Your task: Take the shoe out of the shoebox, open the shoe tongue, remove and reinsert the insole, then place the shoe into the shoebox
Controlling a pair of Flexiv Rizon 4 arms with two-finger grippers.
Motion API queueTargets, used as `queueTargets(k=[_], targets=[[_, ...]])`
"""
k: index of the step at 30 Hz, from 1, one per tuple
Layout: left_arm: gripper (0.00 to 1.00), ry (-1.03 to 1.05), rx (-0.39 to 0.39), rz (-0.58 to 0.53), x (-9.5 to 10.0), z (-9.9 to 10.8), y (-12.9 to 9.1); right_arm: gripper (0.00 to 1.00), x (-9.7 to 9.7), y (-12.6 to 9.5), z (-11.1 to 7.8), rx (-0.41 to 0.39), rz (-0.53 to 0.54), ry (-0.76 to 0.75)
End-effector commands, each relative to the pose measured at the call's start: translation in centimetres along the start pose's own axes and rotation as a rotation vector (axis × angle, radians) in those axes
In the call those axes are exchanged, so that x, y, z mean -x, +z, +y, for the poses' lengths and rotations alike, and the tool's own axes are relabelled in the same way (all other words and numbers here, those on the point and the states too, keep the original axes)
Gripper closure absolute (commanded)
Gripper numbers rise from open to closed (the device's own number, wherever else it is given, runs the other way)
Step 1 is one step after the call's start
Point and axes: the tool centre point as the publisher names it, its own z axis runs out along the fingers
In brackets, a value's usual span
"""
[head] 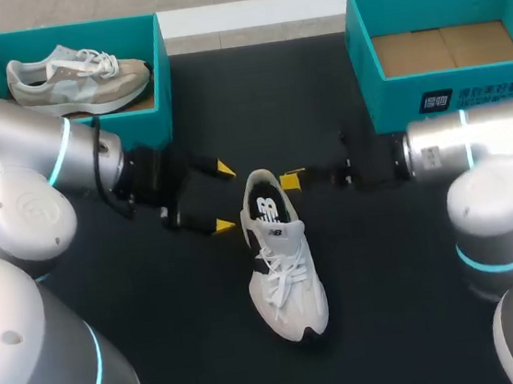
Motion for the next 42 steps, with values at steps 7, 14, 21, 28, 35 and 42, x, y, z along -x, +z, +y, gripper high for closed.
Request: queueTargets(k=[7, 14, 21, 28, 35, 42], targets=[[0.00, 0.048, 0.044, 0.029, 1.8, -0.3, -4.3, 1.00, -1.7, 0.0, 0.1, -0.004, -0.205, 0.067], [0.00, 0.062, 0.050, 0.008, 2.3, -0.3, -5.1, 1.00, -1.4, 0.6, 1.4, -0.159, -0.247, 0.119], [0.00, 0.068, 0.077, 0.013, 2.5, 0.2, -5.3, 1.00, -1.6, 0.2, 2.6, -0.329, -0.355, 0.167], [0.00, 0.070, 0.132, 0.033, 3.1, 0.8, -6.0, 1.00, -2.1, 0.3, 2.9, -0.475, -0.429, 0.200], [0.00, 0.059, 0.169, 0.023, 3.8, 0.7, -7.0, 1.00, -2.5, 0.5, 2.9, -0.594, -0.566, 0.203], [0.00, 0.045, 0.164, -0.007, 4.3, 0.9, -7.4, 1.00, -3.1, 0.2, 2.9, -0.611, -0.707, 0.166]])
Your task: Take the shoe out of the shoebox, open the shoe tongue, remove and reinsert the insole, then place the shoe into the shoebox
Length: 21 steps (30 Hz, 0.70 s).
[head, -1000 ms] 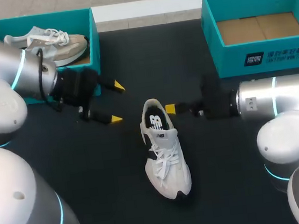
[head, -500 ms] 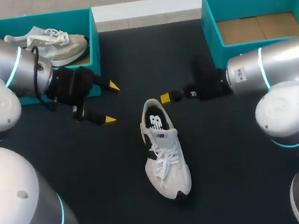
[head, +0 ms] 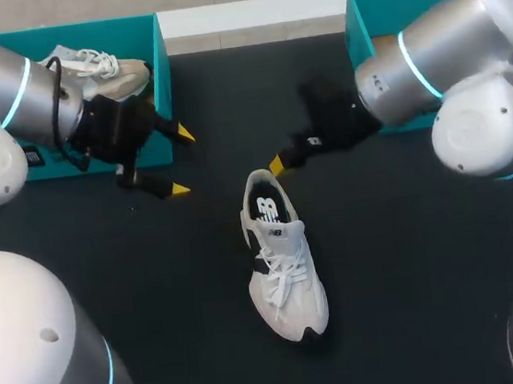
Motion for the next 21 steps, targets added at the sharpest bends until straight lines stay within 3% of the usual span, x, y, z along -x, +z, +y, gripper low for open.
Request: queueTargets(k=[1, 4, 17, 18, 21], targets=[[0.00, -0.010, 0.000, -0.009, 0.0, 0.3, -0.1, 1.00, -0.5, -0.4, 0.3, -0.183, -0.464, 0.010], [0.00, -0.015, 0.002, -0.015, 0.1, 0.4, -0.3, 1.00, -0.4, -0.5, 0.0, -0.213, -0.494, 0.028], [0.00, -0.064, -0.038, -0.070, 1.3, 0.1, -2.1, 1.00, 0.4, 0.0, -1.3, -0.079, -0.576, -0.024], [0.00, -0.063, -0.038, -0.070, 1.4, 0.0, -2.0, 1.00, 0.5, 0.1, -1.3, -0.114, -0.561, 0.003], [0.00, -0.061, -0.035, -0.064, 1.5, 0.0, -1.7, 1.00, 0.6, 0.4, -1.3, -0.112, -0.579, -0.008]])
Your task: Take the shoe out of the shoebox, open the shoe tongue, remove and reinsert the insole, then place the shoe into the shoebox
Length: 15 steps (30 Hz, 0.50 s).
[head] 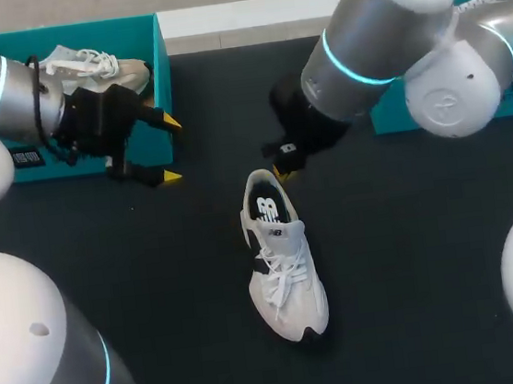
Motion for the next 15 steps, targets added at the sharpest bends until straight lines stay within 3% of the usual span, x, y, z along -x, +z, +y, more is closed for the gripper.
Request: queueTargets(k=[1, 15], targets=[[0.00, 0.001, 0.005, 0.005, 0.11, -0.08, 0.32, 1.00, -0.44, 0.35, -0.07, -0.005, -0.165, 0.005], [0.00, 0.019, 0.001, 0.028, 0.12, -0.54, 0.29, 1.00, -0.44, 0.42, -0.03, -0.011, -0.158, 0.005]])
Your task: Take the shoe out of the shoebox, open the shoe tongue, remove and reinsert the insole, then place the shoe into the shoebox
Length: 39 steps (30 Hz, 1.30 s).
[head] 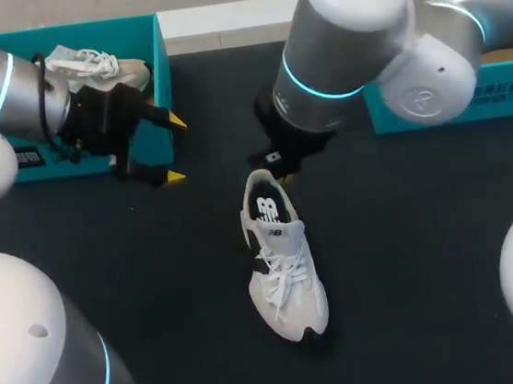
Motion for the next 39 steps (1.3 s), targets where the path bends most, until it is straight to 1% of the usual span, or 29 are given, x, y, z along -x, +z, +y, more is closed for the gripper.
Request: queueTargets(k=[1, 3, 4, 5, 6, 7, 9, 10, 11, 14, 15, 16, 19, 20, 22, 26, 27, 29, 33, 39], targets=[[0.00, 0.000, 0.002, 0.005, 0.2, 0.0, -0.1, 1.00, -0.2, 0.1, 0.0, 0.002, -0.006, 0.001], [0.00, 0.000, 0.002, 0.005, 0.2, 0.0, -0.1, 1.00, -0.2, 0.1, 0.0, 0.002, -0.006, 0.001], [0.00, 0.000, 0.002, 0.005, 0.2, 0.0, -0.1, 1.00, -0.2, 0.5, 0.1, -0.007, -0.014, 0.006], [0.00, 0.000, 0.002, 0.005, 0.2, 0.0, -0.1, 1.00, -0.2, 0.7, 0.0, -0.016, -0.061, 0.051], [0.00, 0.000, 0.002, 0.005, 0.2, 0.0, -0.1, 1.00, -0.3, 0.8, 0.0, -0.022, -0.078, 0.057], [0.00, 0.000, 0.002, 0.005, 0.2, 0.0, -0.1, 1.00, -0.4, 1.1, -0.1, -0.012, -0.079, 0.088], [0.00, 0.000, 0.002, 0.005, 0.2, 0.0, -0.1, 1.00, -0.8, 1.8, 0.0, -0.044, -0.084, 0.071], [0.00, 0.000, 0.002, 0.005, 0.2, 0.0, -0.1, 1.00, -1.1, 2.2, 0.0, -0.033, -0.080, 0.097], [0.00, 0.000, 0.002, 0.005, 0.2, 0.0, -0.1, 1.00, -1.3, 2.5, 0.0, -0.021, -0.061, 0.090], [0.00, 0.000, 0.002, 0.005, 0.2, 0.0, -0.1, 1.00, -2.1, 3.3, 0.1, -0.023, -0.072, 0.089], [0.00, 0.000, 0.002, 0.005, 0.2, 0.0, -0.1, 1.00, -2.3, 3.5, 0.0, -0.010, -0.077, 0.116], [0.00, 0.000, 0.002, 0.005, 0.2, 0.0, -0.1, 1.00, -2.4, 3.7, -0.1, -0.019, -0.078, 0.106], [0.00, 0.000, 0.002, 0.005, 0.2, 0.0, -0.1, 1.00, -2.9, 4.0, -0.6, -0.044, -0.137, 0.111], [0.00, 0.000, 0.002, 0.005, 0.2, 0.0, -0.1, 1.00, -2.9, 4.1, -0.8, -0.039, -0.154, 0.125], [0.00, 0.000, 0.002, 0.005, 0.2, 0.0, -0.1, 1.00, -2.9, 4.8, -1.3, -0.047, -0.142, 0.125], [0.00, 0.000, 0.002, 0.005, 0.2, 0.0, -0.1, 1.00, -2.5, 6.0, -2.2, -0.064, -0.163, 0.159], [0.00, 0.000, 0.002, 0.005, 0.2, 0.0, -0.1, 1.00, -2.3, 6.4, -2.3, -0.056, -0.146, 0.150], [0.00, 0.000, 0.002, 0.005, 0.2, 0.0, -0.1, 1.00, -2.1, 6.9, -2.5, -0.081, -0.159, 0.155], [0.00, 0.000, 0.002, 0.005, 0.2, 0.0, -0.1, 1.00, -1.5, 7.8, -2.8, -0.082, -0.167, 0.174], [0.00, 0.000, 0.002, 0.005, 0.2, 0.0, -0.1, 1.00, -1.0, 9.2, -3.4, -0.117, -0.169, 0.171]])
